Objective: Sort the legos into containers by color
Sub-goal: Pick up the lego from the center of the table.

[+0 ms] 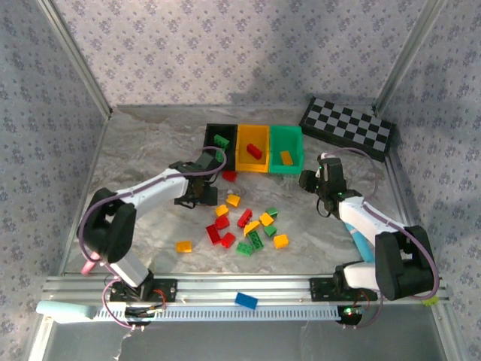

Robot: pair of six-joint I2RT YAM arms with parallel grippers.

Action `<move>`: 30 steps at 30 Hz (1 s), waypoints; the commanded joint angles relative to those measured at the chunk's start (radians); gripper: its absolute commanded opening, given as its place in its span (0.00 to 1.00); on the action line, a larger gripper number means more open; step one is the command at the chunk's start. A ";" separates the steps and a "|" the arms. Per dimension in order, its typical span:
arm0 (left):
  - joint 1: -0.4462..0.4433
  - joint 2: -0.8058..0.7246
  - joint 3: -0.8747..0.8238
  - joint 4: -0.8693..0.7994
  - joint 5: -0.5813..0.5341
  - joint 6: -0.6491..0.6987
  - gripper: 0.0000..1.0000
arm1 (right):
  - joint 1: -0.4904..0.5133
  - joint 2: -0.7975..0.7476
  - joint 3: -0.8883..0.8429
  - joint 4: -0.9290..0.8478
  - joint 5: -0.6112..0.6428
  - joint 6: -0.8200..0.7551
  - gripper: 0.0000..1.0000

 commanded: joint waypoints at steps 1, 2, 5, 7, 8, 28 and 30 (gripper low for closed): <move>-0.003 0.075 0.069 -0.031 0.012 0.098 0.89 | 0.004 0.004 0.026 -0.016 0.017 -0.015 0.47; -0.003 0.094 0.084 -0.024 0.018 0.112 0.89 | 0.004 0.003 0.027 -0.017 0.016 -0.015 0.47; 0.002 0.149 0.120 -0.017 0.030 0.126 0.87 | 0.004 -0.003 0.027 -0.021 0.020 -0.018 0.47; 0.010 0.175 0.126 -0.005 0.045 0.123 0.84 | 0.004 -0.006 0.024 -0.024 0.027 -0.021 0.47; 0.018 0.184 0.124 0.004 0.058 0.118 0.82 | 0.002 -0.008 0.024 -0.025 0.028 -0.023 0.47; 0.058 0.103 0.128 0.043 0.142 0.074 0.48 | -0.004 0.002 0.024 -0.020 0.028 -0.018 0.47; 0.052 0.081 0.175 0.040 0.162 0.065 0.48 | -0.004 0.006 0.026 -0.019 0.027 -0.017 0.47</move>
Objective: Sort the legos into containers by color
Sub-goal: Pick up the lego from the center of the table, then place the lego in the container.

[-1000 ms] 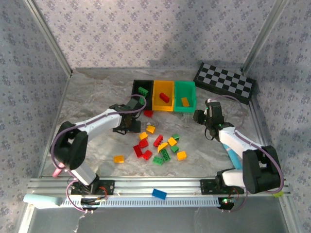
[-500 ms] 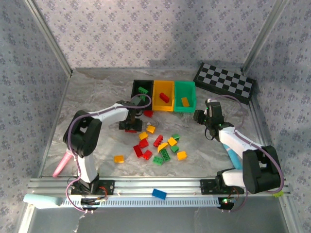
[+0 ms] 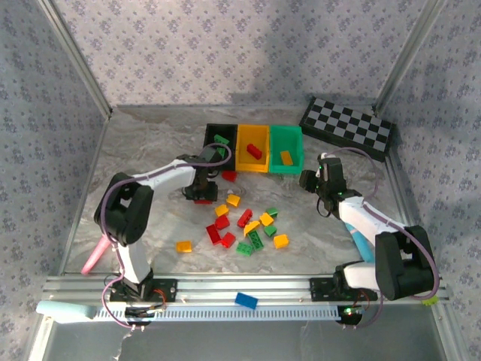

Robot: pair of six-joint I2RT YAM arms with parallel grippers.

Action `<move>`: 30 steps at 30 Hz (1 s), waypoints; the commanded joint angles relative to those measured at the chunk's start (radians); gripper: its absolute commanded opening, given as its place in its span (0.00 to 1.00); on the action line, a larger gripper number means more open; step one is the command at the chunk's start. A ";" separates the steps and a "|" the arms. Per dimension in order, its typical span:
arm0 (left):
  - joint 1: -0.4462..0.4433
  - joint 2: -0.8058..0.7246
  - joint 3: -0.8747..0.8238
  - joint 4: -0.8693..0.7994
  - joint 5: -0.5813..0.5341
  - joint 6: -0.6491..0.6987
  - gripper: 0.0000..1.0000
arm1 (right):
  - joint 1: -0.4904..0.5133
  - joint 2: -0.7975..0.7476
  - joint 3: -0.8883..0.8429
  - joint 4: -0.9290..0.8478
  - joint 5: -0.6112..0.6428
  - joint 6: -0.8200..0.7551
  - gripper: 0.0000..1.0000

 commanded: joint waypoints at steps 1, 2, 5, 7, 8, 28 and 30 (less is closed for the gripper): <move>-0.004 -0.077 0.089 0.006 0.056 -0.024 0.48 | -0.002 0.004 0.027 -0.019 0.010 -0.007 0.47; -0.006 -0.081 0.113 0.014 0.071 -0.030 0.48 | -0.002 0.003 0.025 -0.016 0.009 -0.007 0.47; -0.016 -0.071 0.197 0.058 0.085 -0.042 0.49 | -0.002 0.006 0.023 -0.015 0.007 -0.005 0.47; -0.022 -0.042 0.264 0.073 0.077 -0.047 0.48 | -0.002 0.007 0.024 -0.015 0.003 -0.004 0.47; -0.027 -0.020 0.305 0.074 0.069 -0.049 0.48 | -0.002 0.007 0.023 -0.015 0.002 -0.004 0.47; -0.074 0.514 1.131 -0.209 0.055 0.024 0.69 | 0.030 -0.001 0.018 -0.006 -0.005 -0.004 0.47; -0.075 0.479 1.095 -0.195 0.044 0.031 0.80 | 0.046 0.002 0.016 0.010 -0.019 -0.012 0.48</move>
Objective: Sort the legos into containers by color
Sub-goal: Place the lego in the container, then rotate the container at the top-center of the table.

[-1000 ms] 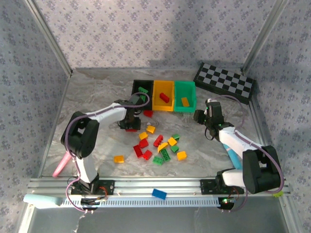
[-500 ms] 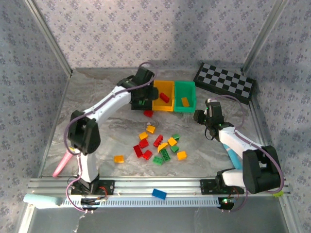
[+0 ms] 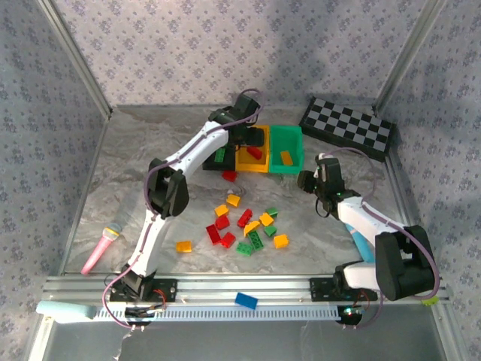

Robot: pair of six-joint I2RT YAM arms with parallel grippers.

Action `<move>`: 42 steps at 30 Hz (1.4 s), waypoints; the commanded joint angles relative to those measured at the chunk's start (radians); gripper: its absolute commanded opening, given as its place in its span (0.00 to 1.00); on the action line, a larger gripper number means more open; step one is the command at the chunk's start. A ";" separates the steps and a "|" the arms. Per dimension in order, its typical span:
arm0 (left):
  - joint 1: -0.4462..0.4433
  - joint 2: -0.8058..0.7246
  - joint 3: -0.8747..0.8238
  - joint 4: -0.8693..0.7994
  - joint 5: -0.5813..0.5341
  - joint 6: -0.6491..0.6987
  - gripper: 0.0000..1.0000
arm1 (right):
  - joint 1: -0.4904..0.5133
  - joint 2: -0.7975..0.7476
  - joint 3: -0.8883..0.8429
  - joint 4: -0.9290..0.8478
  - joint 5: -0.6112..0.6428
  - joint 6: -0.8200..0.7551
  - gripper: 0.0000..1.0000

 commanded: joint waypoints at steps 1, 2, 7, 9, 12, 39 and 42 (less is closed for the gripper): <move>-0.007 -0.067 -0.002 -0.029 -0.019 0.030 0.81 | 0.030 0.006 0.017 0.015 -0.019 -0.017 0.48; -0.007 -0.097 -0.039 -0.012 -0.025 0.033 0.82 | 0.043 0.012 0.022 0.019 -0.022 -0.024 0.48; 0.006 -0.280 -0.284 0.106 -0.042 0.024 0.84 | 0.132 0.081 0.065 0.043 -0.073 -0.063 0.49; 0.021 -0.380 -0.432 0.167 -0.050 0.014 0.84 | 0.194 0.130 0.106 0.050 -0.118 -0.076 0.50; 0.060 -0.527 -0.632 0.270 -0.053 -0.009 0.84 | 0.283 0.230 0.201 0.036 -0.173 -0.086 0.52; 0.310 -1.043 -1.374 0.404 0.034 -0.036 0.84 | 0.410 0.797 0.800 -0.226 -0.178 -0.197 0.74; 0.324 -1.068 -1.401 0.401 0.040 -0.042 0.84 | 0.430 0.828 0.843 -0.258 -0.142 -0.230 0.74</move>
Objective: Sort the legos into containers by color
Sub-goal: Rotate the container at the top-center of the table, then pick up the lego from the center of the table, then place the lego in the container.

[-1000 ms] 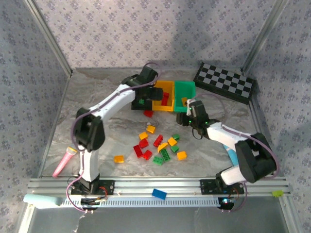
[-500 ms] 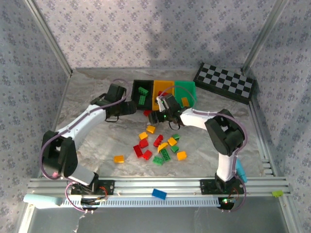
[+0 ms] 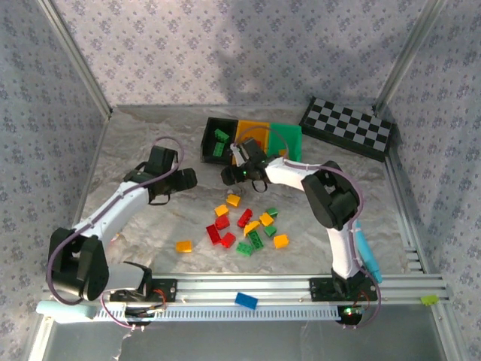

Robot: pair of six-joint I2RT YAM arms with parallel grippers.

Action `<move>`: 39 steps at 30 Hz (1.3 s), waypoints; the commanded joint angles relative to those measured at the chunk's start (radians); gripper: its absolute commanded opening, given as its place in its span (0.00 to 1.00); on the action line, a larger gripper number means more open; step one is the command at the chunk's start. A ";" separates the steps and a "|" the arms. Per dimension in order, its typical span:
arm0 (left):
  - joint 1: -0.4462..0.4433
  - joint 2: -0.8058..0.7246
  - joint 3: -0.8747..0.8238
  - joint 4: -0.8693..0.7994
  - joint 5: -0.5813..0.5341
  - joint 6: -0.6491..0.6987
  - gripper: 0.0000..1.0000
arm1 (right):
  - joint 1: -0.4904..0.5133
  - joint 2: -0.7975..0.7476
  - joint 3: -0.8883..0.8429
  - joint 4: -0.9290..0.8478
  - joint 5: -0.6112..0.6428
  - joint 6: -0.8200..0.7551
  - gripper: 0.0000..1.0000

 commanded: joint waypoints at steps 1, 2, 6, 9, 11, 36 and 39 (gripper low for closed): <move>0.016 -0.044 -0.028 0.014 0.020 -0.011 0.84 | 0.029 0.049 0.060 -0.073 0.053 -0.059 0.74; 0.019 -0.048 -0.036 0.013 0.021 -0.012 0.84 | 0.037 0.057 0.073 -0.080 0.056 -0.066 0.74; 0.032 -0.064 -0.054 0.009 0.023 -0.012 0.84 | 0.055 0.085 0.109 -0.104 0.082 -0.084 0.71; 0.040 -0.074 -0.063 0.008 0.025 -0.009 0.84 | 0.061 0.093 0.115 -0.115 0.112 -0.088 0.66; 0.045 -0.077 -0.068 0.011 0.030 -0.009 0.84 | 0.061 0.094 0.112 -0.117 0.119 -0.091 0.59; 0.105 0.229 0.189 0.079 0.142 0.026 0.83 | -0.063 -0.169 0.079 -0.139 0.125 -0.047 0.32; 0.107 0.354 0.296 0.090 0.147 0.057 0.83 | -0.113 -0.143 0.114 -0.171 0.141 0.008 0.32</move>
